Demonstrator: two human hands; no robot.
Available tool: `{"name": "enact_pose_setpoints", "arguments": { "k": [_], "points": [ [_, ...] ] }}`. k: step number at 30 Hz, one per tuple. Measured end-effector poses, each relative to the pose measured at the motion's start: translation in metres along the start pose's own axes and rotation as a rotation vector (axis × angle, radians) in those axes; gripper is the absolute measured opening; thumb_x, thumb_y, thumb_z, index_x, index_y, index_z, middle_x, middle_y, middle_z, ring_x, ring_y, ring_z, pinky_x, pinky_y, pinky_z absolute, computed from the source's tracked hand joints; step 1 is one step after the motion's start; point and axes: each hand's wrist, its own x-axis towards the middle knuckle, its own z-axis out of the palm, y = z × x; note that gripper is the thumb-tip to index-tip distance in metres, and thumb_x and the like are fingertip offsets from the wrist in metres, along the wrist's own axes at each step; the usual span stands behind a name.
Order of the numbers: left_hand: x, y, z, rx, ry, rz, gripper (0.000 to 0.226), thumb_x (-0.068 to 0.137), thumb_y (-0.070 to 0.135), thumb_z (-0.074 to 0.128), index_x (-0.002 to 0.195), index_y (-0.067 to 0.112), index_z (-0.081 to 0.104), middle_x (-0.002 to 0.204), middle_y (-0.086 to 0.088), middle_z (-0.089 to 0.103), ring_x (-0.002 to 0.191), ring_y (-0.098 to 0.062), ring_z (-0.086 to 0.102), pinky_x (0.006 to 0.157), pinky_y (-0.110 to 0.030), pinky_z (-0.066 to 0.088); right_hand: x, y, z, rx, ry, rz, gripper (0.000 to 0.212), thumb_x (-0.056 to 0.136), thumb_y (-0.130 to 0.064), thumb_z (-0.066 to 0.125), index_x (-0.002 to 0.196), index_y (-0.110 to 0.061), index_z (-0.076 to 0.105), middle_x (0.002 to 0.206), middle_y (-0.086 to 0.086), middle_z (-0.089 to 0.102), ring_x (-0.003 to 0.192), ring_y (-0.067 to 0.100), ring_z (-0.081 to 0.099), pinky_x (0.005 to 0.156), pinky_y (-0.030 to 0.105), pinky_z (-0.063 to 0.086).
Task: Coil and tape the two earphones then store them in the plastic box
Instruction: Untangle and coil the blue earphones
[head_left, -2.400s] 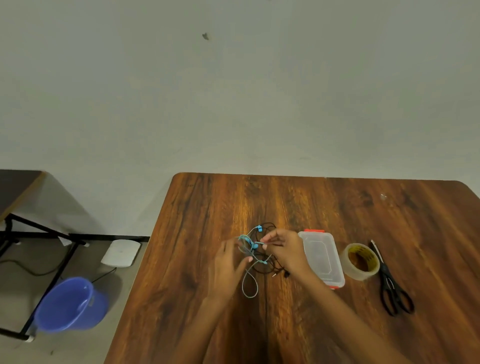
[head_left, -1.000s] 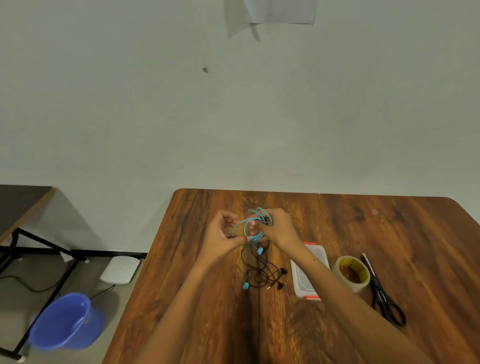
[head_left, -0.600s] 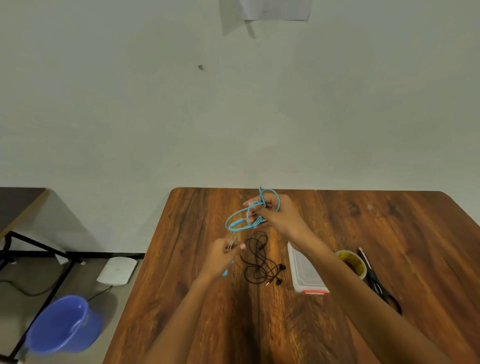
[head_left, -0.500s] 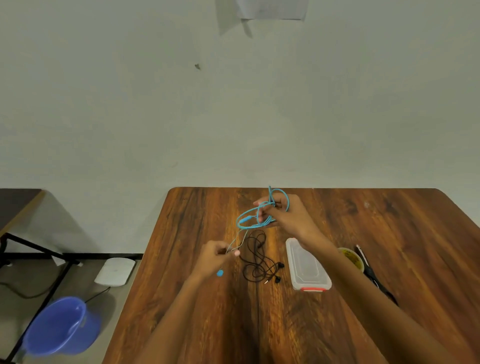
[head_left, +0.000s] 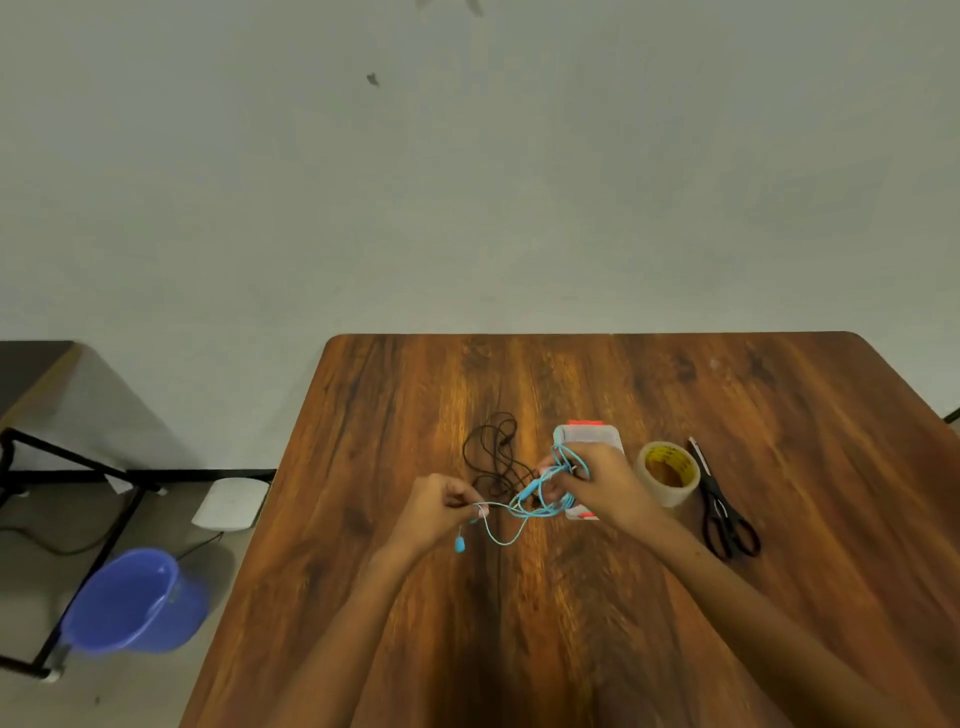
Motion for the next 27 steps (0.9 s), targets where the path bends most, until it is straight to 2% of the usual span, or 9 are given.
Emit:
{"name": "enact_pose_setpoints", "arguments": {
  "k": [2, 4, 7, 12, 14, 18, 21, 25, 27],
  "points": [
    [-0.007, 0.0, 0.011, 0.042, -0.02, -0.002, 0.006, 0.074, 0.005, 0.077, 0.079, 0.006, 0.076, 0.078, -0.01, 0.075, 0.074, -0.024, 0.071, 0.071, -0.034, 0.056, -0.01, 0.011, 0.004, -0.072, -0.008, -0.016, 0.013, 0.086, 0.004, 0.061, 0.094, 0.001, 0.069, 0.082, 0.004, 0.07, 0.071, 0.006, 0.066, 0.066, 0.005, 0.047],
    [-0.016, 0.001, 0.025, 0.1, -0.053, 0.022, 0.007, 0.074, 0.007, 0.077, 0.081, 0.008, 0.077, 0.079, -0.006, 0.075, 0.073, -0.011, 0.07, 0.072, -0.029, 0.056, -0.023, 0.023, 0.006, -0.103, -0.027, -0.011, 0.012, 0.085, 0.001, 0.062, 0.092, -0.004, 0.07, 0.083, 0.001, 0.071, 0.074, 0.006, 0.067, 0.065, 0.002, 0.045],
    [-0.03, 0.003, 0.046, 0.195, -0.077, 0.045, 0.012, 0.075, 0.008, 0.076, 0.087, 0.009, 0.077, 0.085, -0.004, 0.076, 0.076, -0.008, 0.069, 0.076, -0.029, 0.056, -0.041, 0.042, 0.009, -0.154, -0.053, 0.027, 0.012, 0.084, -0.002, 0.065, 0.093, -0.008, 0.069, 0.085, -0.004, 0.067, 0.073, -0.004, 0.061, 0.063, 0.0, 0.044],
    [-0.042, 0.003, 0.064, 0.341, -0.08, 0.021, 0.035, 0.074, 0.007, 0.076, 0.108, 0.013, 0.072, 0.107, 0.0, 0.072, 0.095, -0.009, 0.066, 0.083, -0.015, 0.047, -0.057, 0.063, 0.016, -0.221, -0.055, 0.081, 0.016, 0.083, -0.003, 0.066, 0.099, -0.007, 0.068, 0.096, 0.005, 0.07, 0.085, 0.013, 0.067, 0.071, 0.011, 0.05],
    [-0.045, 0.006, 0.069, 0.402, -0.071, 0.052, 0.038, 0.076, -0.001, 0.068, 0.11, 0.014, 0.071, 0.111, 0.0, 0.071, 0.1, -0.01, 0.065, 0.084, -0.011, 0.043, -0.062, 0.068, 0.018, -0.227, -0.036, 0.114, 0.017, 0.085, -0.005, 0.065, 0.101, -0.008, 0.066, 0.099, 0.005, 0.07, 0.085, 0.01, 0.065, 0.069, 0.008, 0.049],
    [-0.049, 0.018, 0.075, 0.223, 0.008, 0.094, 0.031, 0.089, 0.003, 0.054, 0.112, 0.016, 0.07, 0.106, 0.002, 0.072, 0.095, -0.005, 0.066, 0.082, -0.018, 0.052, -0.066, 0.07, 0.024, -0.213, -0.013, 0.168, 0.023, 0.082, -0.01, 0.071, 0.103, -0.006, 0.061, 0.103, 0.006, 0.068, 0.092, 0.017, 0.065, 0.08, 0.026, 0.055],
    [-0.05, 0.028, 0.077, 0.034, 0.038, 0.09, 0.025, 0.095, 0.015, 0.051, 0.112, 0.02, 0.069, 0.103, 0.009, 0.072, 0.093, 0.001, 0.065, 0.08, -0.014, 0.05, -0.065, 0.066, 0.029, -0.135, -0.008, 0.202, 0.034, 0.08, -0.009, 0.073, 0.111, -0.007, 0.058, 0.111, 0.005, 0.065, 0.103, 0.018, 0.064, 0.084, 0.022, 0.051],
    [-0.05, 0.039, 0.075, -0.148, -0.016, 0.086, 0.017, 0.086, 0.032, 0.067, 0.103, 0.035, 0.068, 0.096, 0.017, 0.073, 0.094, 0.002, 0.066, 0.081, -0.016, 0.052, -0.062, 0.056, 0.032, -0.064, -0.006, 0.187, 0.04, 0.073, -0.002, 0.077, 0.11, -0.004, 0.061, 0.109, 0.006, 0.067, 0.1, 0.019, 0.065, 0.083, 0.024, 0.053],
    [-0.048, 0.041, 0.072, -0.17, -0.028, 0.081, 0.021, 0.078, 0.027, 0.076, 0.098, 0.031, 0.07, 0.091, 0.012, 0.074, 0.09, -0.003, 0.069, 0.082, -0.023, 0.054, -0.06, 0.051, 0.033, 0.003, -0.002, 0.177, 0.044, 0.07, 0.001, 0.078, 0.11, -0.007, 0.06, 0.104, 0.003, 0.066, 0.098, 0.019, 0.065, 0.08, 0.025, 0.055]
  ]
}}
